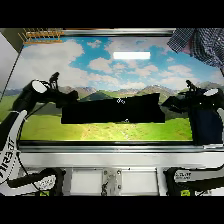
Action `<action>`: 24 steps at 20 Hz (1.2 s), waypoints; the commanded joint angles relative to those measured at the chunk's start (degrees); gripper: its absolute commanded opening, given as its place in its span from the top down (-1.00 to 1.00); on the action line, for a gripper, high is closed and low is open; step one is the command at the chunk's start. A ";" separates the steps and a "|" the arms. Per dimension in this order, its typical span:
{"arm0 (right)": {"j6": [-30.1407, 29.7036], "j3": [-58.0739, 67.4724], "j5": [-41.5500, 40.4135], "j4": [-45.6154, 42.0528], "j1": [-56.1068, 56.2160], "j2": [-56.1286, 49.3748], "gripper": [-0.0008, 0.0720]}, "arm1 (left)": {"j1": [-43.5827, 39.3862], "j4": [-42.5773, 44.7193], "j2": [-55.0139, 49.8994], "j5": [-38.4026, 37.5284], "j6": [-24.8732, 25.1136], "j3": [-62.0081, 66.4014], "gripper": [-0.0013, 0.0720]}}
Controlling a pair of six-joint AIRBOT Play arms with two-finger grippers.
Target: Fold the clothes and pants, and hang the long-sleeved shirts on hangers.
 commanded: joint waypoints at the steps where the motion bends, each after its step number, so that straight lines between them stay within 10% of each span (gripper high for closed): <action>1: -4.28 0.17 2.32 4.13 0.46 -5.05 -1.00 | -6.78 -0.24 0.44 3.41 0.07 -3.69 0.95; 6: -4.26 0.44 1.33 10.23 6.49 -8.15 -0.96 | -11.76 -0.28 0.31 8.87 -2.10 -3.65 0.95; 11: -4.04 0.52 -2.84 12.07 9.81 -8.33 0.86 | -12.33 -0.31 0.31 9.51 -3.34 -3.65 0.95; 24: 14.21 12.13 21.46 -20.37 7.96 13.90 0.94 | -24.70 -0.37 -16.02 9.64 -5.55 12.31 0.95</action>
